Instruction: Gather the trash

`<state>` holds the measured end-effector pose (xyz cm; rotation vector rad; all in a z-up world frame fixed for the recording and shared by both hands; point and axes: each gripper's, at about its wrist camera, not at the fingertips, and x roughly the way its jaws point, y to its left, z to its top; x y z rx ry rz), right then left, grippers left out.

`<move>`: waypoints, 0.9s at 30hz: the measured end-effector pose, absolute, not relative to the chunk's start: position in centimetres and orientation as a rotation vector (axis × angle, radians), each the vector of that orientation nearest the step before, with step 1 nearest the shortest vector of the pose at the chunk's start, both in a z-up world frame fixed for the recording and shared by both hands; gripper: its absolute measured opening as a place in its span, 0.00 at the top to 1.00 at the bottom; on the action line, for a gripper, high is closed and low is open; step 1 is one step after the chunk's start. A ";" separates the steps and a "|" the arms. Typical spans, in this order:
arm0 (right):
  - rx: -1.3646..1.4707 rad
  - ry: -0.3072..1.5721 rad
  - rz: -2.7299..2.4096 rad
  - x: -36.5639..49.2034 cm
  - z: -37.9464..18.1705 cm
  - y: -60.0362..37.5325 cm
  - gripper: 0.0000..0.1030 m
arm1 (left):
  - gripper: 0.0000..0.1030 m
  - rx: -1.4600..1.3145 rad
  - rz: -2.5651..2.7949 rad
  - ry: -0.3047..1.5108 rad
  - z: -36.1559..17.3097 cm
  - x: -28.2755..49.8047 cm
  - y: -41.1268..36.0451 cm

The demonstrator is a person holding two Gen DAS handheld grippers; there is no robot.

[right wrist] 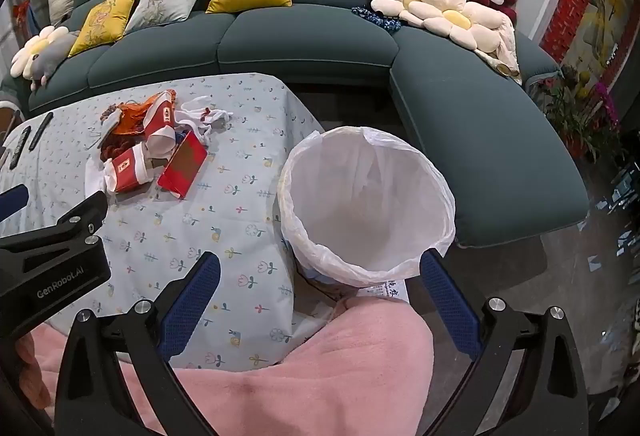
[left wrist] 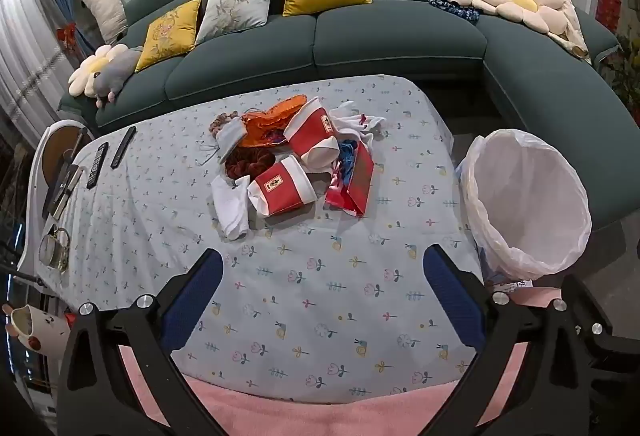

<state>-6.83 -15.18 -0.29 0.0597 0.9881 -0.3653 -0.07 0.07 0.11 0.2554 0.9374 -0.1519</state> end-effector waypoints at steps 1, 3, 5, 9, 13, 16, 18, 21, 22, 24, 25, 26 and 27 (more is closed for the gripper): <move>0.060 0.989 -0.364 -6.8 -0.3 -15.1 0.07 | 0.07 0.259 -0.151 0.934 0.1 -0.1 0.0; 0.060 0.990 -0.367 -6.9 -0.3 -15.1 0.07 | 0.07 0.261 -0.151 0.931 0.1 -0.1 0.1; 0.057 0.987 -0.367 -6.9 -0.2 -15.0 0.07 | 0.07 0.262 -0.148 0.929 0.1 -0.1 0.2; 0.054 0.988 -0.368 -6.9 -0.1 -14.8 0.07 | 0.07 0.250 -0.144 0.928 1.0 0.1 0.5; 0.053 0.987 -0.368 -6.9 -0.1 -14.7 0.07 | 0.07 0.258 -0.146 0.920 0.7 -0.1 0.4; 0.050 0.988 -0.369 -6.9 -0.1 -14.6 0.07 | 0.07 0.259 -0.147 0.918 0.8 0.0 0.5; 0.049 0.988 -0.368 -7.0 0.0 -14.6 0.07 | 0.07 0.260 -0.152 0.916 0.8 0.1 0.6; 0.052 0.986 -0.365 -7.2 -0.1 -15.0 0.07 | 0.07 0.263 -0.147 0.907 0.8 -0.7 0.1; 0.050 0.986 -0.366 -7.3 0.1 -14.6 0.07 | 0.07 0.262 -0.145 0.907 0.8 -0.7 0.1; 0.049 0.986 -0.367 -7.3 0.1 -14.6 0.07 | 0.07 0.258 -0.144 0.907 0.9 -0.7 0.1; 0.048 0.987 -0.367 -7.2 0.1 -14.6 0.07 | 0.07 0.258 -0.144 0.908 1.0 -0.7 0.3; 0.048 0.986 -0.368 -7.3 0.1 -14.6 0.07 | 0.07 0.256 -0.147 0.908 1.0 -0.7 0.3; 0.047 0.986 -0.368 -7.1 0.1 -14.3 0.07 | 0.07 0.254 -0.146 0.910 1.0 -0.7 0.3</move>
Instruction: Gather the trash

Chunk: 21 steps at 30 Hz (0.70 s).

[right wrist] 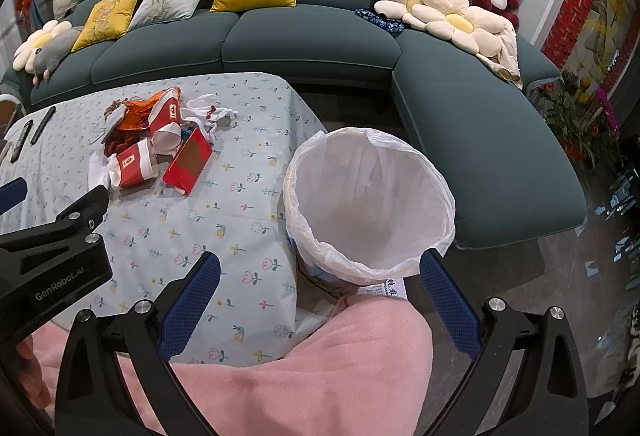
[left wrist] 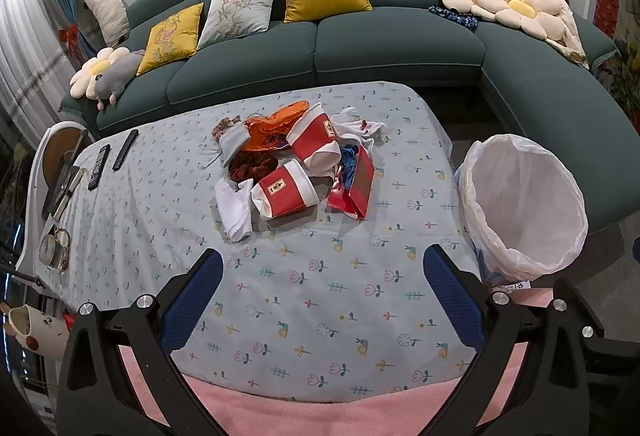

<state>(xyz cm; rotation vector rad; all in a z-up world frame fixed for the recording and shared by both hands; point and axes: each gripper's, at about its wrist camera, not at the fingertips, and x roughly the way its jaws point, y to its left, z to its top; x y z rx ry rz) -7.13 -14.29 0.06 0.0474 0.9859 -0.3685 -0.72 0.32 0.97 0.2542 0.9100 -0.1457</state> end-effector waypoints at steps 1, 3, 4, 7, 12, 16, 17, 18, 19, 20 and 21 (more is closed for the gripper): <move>0.047 0.986 -0.368 -7.1 0.1 -14.3 0.07 | 0.07 0.251 -0.147 0.912 1.0 -0.7 0.4; 0.045 0.985 -0.367 -7.2 0.1 -14.3 0.07 | 0.07 0.249 -0.148 0.915 0.8 -0.7 0.6; 0.043 0.986 -0.367 -7.0 0.1 -14.4 0.07 | 0.07 0.251 -0.147 0.912 0.8 -0.8 0.6; 0.036 0.984 -0.369 -7.2 0.4 -13.9 0.07 | 0.07 0.253 -0.150 0.911 0.9 -0.9 0.6; 0.033 0.983 -0.370 -7.2 0.3 -13.8 0.07 | 0.07 0.247 -0.153 0.926 0.8 -0.9 0.7; 0.030 0.983 -0.370 -7.2 0.4 -13.8 0.07 | 0.07 0.245 -0.156 0.928 0.8 -0.8 0.7; 0.032 0.984 -0.368 -7.2 0.4 -13.9 0.07 | 0.07 0.243 -0.156 0.930 0.8 -0.8 0.8; 0.032 0.985 -0.366 -7.3 0.4 -13.8 0.07 | 0.07 0.242 -0.155 0.930 0.8 -0.9 0.8; 0.032 0.984 -0.366 -7.2 0.4 -13.8 0.07 | 0.07 0.240 -0.154 0.930 0.8 -0.8 0.9; 0.032 0.983 -0.366 -7.3 0.4 -13.8 0.07 | 0.07 0.241 -0.153 0.930 0.8 -0.8 0.9; 0.032 0.983 -0.365 -7.3 0.4 -13.8 0.07 | 0.07 0.240 -0.151 0.930 0.8 -0.8 0.9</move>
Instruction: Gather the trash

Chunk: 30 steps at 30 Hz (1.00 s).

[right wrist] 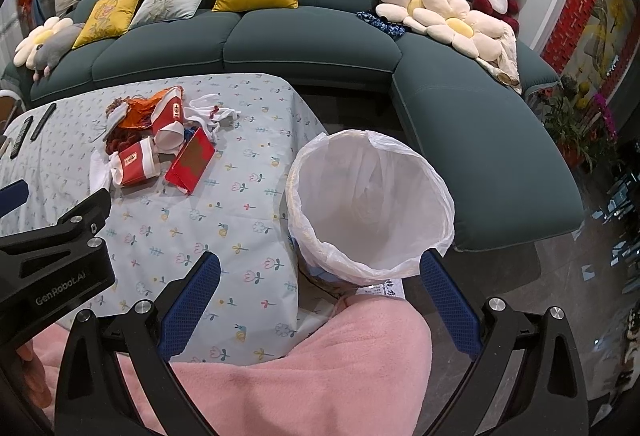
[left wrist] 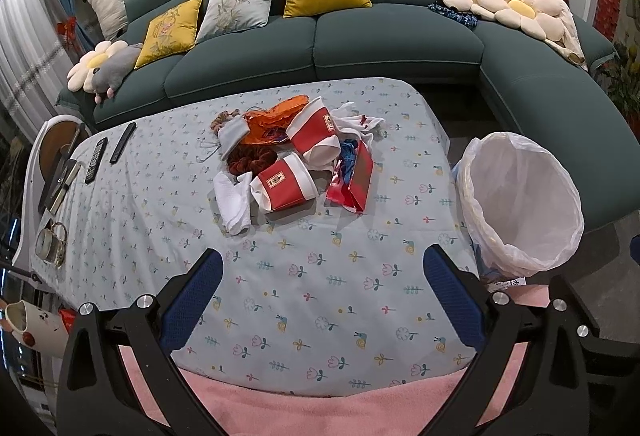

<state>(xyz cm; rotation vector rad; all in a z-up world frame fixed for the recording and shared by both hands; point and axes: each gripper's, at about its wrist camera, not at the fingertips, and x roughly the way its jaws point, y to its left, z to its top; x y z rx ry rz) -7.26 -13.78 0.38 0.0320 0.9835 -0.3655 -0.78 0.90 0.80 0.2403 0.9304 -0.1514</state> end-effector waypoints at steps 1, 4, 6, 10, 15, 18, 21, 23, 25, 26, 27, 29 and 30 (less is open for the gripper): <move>0.032 0.984 -0.366 -7.3 0.4 -13.8 0.07 | 0.07 0.238 -0.151 0.930 0.9 -0.8 1.0; 0.034 0.983 -0.365 -7.3 0.4 -13.7 0.07 | 0.07 0.235 -0.146 0.927 0.9 -0.8 1.2; 0.033 0.983 -0.365 -7.2 0.4 -13.7 0.07 | 0.07 0.233 -0.145 0.925 1.0 -0.7 1.2; 0.034 0.983 -0.368 -7.3 0.3 -13.6 0.07 | 0.07 0.234 -0.144 0.919 1.0 -0.7 1.2; 0.038 0.982 -0.370 -7.3 0.3 -13.6 0.07 | 0.07 0.236 -0.143 0.923 0.9 -0.4 1.2; 0.037 0.983 -0.374 -7.4 0.3 -13.6 0.07 | 0.07 0.237 -0.144 0.920 1.0 -0.7 1.2; 0.039 0.984 -0.376 -7.3 0.4 -13.6 0.07 | 0.07 0.236 -0.144 0.922 1.0 -0.7 1.2; 0.038 0.984 -0.376 -7.2 0.3 -13.6 0.07 | 0.07 0.236 -0.142 0.921 1.0 -0.7 1.2; 0.036 0.985 -0.376 -7.2 0.4 -13.6 0.07 | 0.07 0.236 -0.143 0.921 1.0 -0.6 1.2; 0.036 0.984 -0.375 -7.3 0.4 -13.6 0.07 | 0.07 0.236 -0.142 0.920 1.0 -0.6 1.2; 0.035 0.983 -0.375 -7.3 0.4 -13.6 0.07 | 0.07 0.236 -0.141 0.919 1.1 -0.5 1.1; 0.036 0.983 -0.376 -7.2 0.3 -13.6 0.07 | 0.07 0.236 -0.141 0.917 1.1 -0.4 1.1; 0.037 0.983 -0.376 -7.2 0.4 -13.6 0.07 | 0.07 0.237 -0.140 0.916 1.1 -0.3 1.1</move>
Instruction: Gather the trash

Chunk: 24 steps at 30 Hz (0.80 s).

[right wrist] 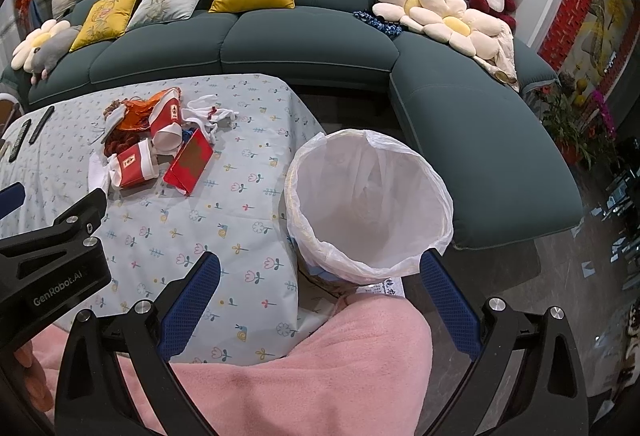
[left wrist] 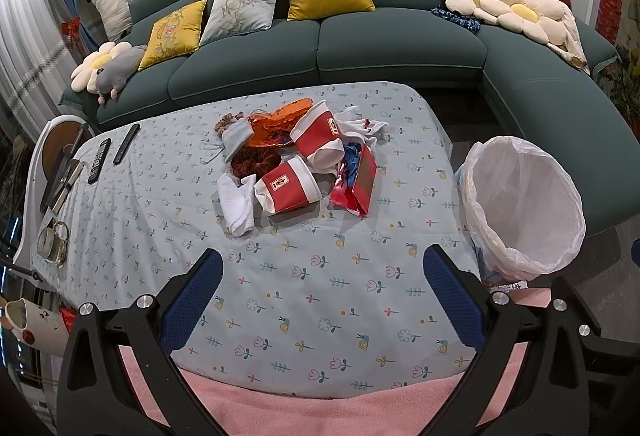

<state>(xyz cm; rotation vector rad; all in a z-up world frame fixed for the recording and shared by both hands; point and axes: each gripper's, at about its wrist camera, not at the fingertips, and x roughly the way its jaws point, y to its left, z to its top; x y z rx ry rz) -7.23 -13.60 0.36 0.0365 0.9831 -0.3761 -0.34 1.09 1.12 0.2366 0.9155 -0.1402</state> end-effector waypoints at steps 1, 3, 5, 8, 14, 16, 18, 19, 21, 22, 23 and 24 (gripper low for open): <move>0.037 0.983 -0.376 -7.2 0.4 -13.6 0.07 | 0.07 0.237 -0.140 0.915 1.0 -0.8 1.1; 0.037 0.985 -0.376 -7.2 0.4 -13.6 0.07 | 0.07 0.237 -0.137 0.913 1.1 -0.7 1.1; 0.036 0.983 -0.375 -7.2 0.4 -13.6 0.07 | 0.07 0.235 -0.134 0.910 1.1 -0.7 1.1; 0.036 0.984 -0.376 -7.2 0.4 -13.6 0.07 | 0.08 0.233 -0.132 0.910 1.2 -0.5 1.1; 0.036 0.983 -0.376 -7.2 0.4 -13.6 0.07 | 0.08 0.234 -0.133 0.908 1.1 -0.8 1.2; 0.035 0.983 -0.376 -7.2 0.4 -13.6 0.07 | 0.09 0.234 -0.134 0.909 1.1 -0.8 1.2; 0.037 0.984 -0.375 -7.2 0.4 -13.6 0.07 | 0.09 0.234 -0.135 0.909 1.1 -0.8 1.2; 0.035 0.983 -0.375 -7.2 0.4 -13.6 0.07 | 0.09 0.234 -0.136 0.910 1.1 -0.8 1.2; 0.034 0.983 -0.376 -7.2 0.4 -13.6 0.07 | 0.10 0.235 -0.135 0.907 1.1 -0.8 1.2; 0.037 0.983 -0.375 -7.2 0.4 -13.6 0.07 | 0.10 0.235 -0.135 0.908 1.1 -0.8 1.2; 0.037 0.983 -0.375 -7.2 0.4 -13.6 0.07 | 0.10 0.235 -0.135 0.907 1.1 -0.8 1.3; 0.037 0.983 -0.376 -7.2 0.4 -13.6 0.07 | 0.10 0.234 -0.135 0.908 1.1 -0.8 1.2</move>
